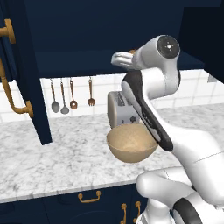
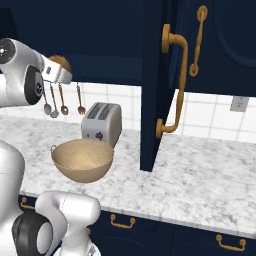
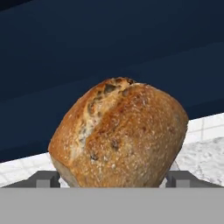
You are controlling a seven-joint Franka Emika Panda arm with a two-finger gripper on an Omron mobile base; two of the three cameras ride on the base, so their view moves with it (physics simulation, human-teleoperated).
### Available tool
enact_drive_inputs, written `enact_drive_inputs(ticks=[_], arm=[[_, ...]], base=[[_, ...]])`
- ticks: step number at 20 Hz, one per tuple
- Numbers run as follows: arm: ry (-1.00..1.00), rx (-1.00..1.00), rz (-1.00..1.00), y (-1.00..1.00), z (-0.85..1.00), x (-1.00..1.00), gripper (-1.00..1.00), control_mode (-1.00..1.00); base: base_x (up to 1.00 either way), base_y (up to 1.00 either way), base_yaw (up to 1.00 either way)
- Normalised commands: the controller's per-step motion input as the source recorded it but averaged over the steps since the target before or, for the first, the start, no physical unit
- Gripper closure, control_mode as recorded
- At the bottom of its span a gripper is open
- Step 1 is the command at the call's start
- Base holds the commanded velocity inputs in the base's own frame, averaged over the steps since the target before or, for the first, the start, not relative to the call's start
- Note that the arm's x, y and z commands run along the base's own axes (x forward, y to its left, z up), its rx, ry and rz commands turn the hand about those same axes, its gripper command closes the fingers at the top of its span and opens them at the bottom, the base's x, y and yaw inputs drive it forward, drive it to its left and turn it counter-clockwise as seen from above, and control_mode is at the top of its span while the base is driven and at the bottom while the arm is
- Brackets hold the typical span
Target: Open the cabinet, pick up the bread from the cabinet and place it in the basket. Then move the basket to the dining counter.
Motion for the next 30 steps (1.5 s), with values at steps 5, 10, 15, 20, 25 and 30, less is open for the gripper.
enact_drive_inputs(ticks=[5,10,15,20,25,30], arm=[[0.36,-0.14,0.09,-0.21,-0.55,-1.00,1.00,-1.00],[0.12,-0.11,0.03,-0.07,-1.00,-0.06,1.00,-1.00],[0.00,0.00,0.14,-0.17,-1.00,1.00,1.00,-1.00],[0.07,0.00,0.17,-0.16,-1.00,0.76,1.00,-1.00],[0.26,0.00,0.04,-0.04,-1.00,-0.33,1.00,-1.00],[0.44,0.01,0.00,-0.03,-0.94,0.50,1.00,-1.00]], base=[[0.00,0.00,0.00],[0.00,0.00,0.00],[0.00,0.00,0.00],[0.00,0.00,0.00],[0.00,0.00,0.00],[0.00,0.00,0.00]])
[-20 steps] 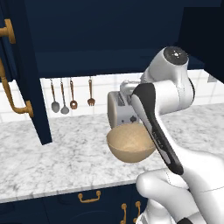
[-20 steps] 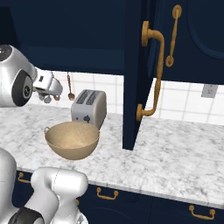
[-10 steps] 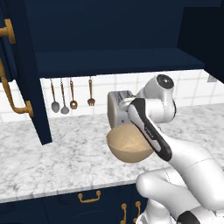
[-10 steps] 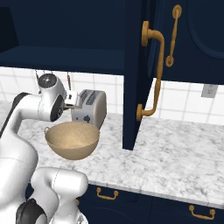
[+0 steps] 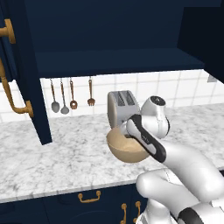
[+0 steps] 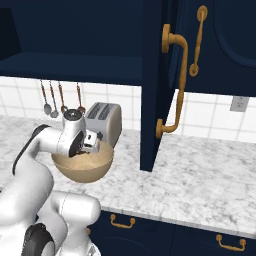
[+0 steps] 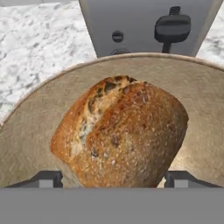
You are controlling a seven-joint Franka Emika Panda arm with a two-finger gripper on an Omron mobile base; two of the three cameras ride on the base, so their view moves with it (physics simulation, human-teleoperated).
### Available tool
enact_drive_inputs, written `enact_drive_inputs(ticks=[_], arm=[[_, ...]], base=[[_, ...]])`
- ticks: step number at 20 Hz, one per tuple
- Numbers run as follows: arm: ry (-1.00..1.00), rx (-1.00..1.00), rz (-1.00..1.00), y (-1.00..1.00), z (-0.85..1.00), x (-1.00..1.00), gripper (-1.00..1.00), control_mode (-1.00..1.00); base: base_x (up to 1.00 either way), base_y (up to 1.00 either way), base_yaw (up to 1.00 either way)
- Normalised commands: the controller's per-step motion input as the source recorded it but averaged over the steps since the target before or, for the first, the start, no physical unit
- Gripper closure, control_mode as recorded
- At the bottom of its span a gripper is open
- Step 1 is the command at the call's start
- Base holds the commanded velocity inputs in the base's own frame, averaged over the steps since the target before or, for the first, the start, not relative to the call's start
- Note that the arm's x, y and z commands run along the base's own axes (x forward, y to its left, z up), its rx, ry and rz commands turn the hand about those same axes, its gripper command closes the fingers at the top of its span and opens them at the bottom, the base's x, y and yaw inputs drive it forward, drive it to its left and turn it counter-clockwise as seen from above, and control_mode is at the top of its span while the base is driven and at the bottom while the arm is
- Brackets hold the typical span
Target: Open the cabinet, pick up the bread from the cabinet and place it in the basket. Then move the basket to the dining counter.
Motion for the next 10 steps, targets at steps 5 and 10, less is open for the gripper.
enact_drive_inputs(ticks=[5,10], arm=[[0.37,0.00,0.00,0.00,-0.96,0.75,1.00,-1.00],[0.10,0.00,0.00,0.00,-0.34,0.27,1.00,-1.00]], base=[[0.00,0.00,0.00],[0.00,0.00,0.00]])
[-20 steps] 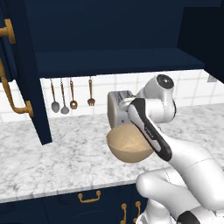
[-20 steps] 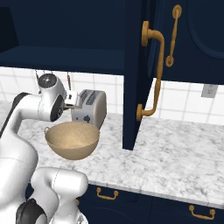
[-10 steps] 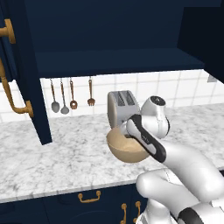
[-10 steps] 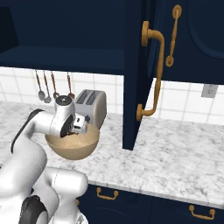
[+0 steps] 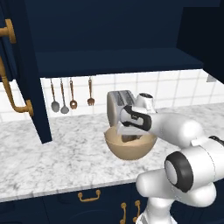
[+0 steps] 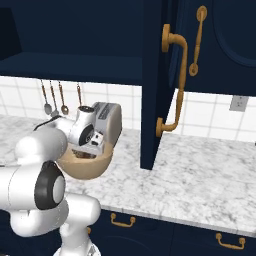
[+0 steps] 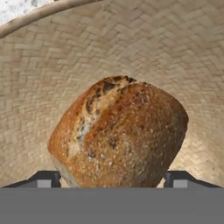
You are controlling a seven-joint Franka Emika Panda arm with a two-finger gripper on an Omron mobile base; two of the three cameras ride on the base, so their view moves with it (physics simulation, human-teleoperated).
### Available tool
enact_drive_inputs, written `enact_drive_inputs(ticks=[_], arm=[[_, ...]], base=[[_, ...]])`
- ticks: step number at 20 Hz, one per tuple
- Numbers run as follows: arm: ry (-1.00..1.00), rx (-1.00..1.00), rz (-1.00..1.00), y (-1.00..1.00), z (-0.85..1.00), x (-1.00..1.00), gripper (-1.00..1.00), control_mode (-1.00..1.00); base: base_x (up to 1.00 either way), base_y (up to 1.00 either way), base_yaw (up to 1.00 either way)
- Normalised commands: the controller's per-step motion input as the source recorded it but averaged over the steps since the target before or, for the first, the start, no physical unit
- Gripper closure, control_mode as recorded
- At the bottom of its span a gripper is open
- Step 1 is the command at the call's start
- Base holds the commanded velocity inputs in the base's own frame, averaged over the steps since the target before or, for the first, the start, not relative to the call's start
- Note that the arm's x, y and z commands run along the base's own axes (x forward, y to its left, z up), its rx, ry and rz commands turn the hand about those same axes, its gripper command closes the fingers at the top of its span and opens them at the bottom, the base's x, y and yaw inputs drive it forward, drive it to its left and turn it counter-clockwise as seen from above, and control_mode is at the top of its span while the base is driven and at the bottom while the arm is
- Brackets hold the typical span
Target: Open the cabinet, pick up the bread from the cabinet and place it in the basket. Then move the basket to the dining counter.
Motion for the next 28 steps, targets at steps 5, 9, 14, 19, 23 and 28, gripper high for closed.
enact_drive_inputs(ticks=[5,9,14,19,23,28], arm=[[-0.02,0.00,0.00,-0.02,-0.30,-0.77,-1.00,-1.00],[-0.22,0.00,0.00,0.00,-0.08,-0.88,-1.00,-1.00],[-0.15,0.00,-0.01,0.09,0.03,-0.12,-1.00,-1.00],[0.09,0.00,-0.02,0.21,0.03,0.96,-1.00,-1.00],[0.08,0.00,0.00,0.00,0.45,0.47,-1.00,-1.00],[0.00,0.00,-0.09,-0.01,0.56,-0.28,-1.00,-1.00]], base=[[0.00,0.00,0.00],[0.00,0.00,0.00],[0.00,0.00,0.00],[0.00,0.00,0.00],[0.00,0.00,0.00],[0.00,0.00,0.00]])
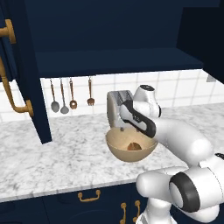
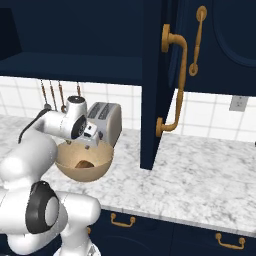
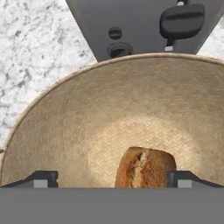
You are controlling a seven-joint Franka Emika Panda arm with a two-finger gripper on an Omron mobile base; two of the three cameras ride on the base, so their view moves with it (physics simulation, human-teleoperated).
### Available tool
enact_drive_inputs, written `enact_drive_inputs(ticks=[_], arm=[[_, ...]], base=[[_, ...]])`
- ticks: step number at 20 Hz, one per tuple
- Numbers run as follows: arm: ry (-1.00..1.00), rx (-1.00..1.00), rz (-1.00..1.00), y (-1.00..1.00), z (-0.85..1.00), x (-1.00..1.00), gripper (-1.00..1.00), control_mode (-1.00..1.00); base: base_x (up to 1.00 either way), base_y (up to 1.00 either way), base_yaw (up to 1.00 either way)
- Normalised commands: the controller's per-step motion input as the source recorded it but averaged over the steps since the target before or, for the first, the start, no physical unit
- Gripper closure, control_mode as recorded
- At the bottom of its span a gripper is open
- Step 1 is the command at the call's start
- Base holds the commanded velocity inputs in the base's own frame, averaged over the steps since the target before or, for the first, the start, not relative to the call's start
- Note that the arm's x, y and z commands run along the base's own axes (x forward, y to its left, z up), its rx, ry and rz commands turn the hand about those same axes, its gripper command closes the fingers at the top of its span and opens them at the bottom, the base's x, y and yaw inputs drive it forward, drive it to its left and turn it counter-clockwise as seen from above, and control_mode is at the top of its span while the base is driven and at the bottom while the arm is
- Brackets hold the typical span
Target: Open the cabinet, pick up the bread from the cabinet and place it in the basket. Then move the basket to the dining counter.
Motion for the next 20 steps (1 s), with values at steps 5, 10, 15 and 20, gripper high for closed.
enact_drive_inputs(ticks=[5,10,15,20], arm=[[0.00,-0.04,-0.24,-0.19,0.42,-0.61,-1.00,-1.00],[0.00,-0.06,-0.43,-0.54,0.23,-0.10,-1.00,-1.00],[0.00,0.00,-0.54,-0.63,0.01,-0.53,-1.00,-1.00],[0.05,0.06,-0.47,-0.49,0.00,-0.64,-1.00,-1.00]], base=[[0.00,0.00,0.00],[0.00,0.00,0.00],[0.00,0.00,0.00],[0.00,0.00,0.00]])
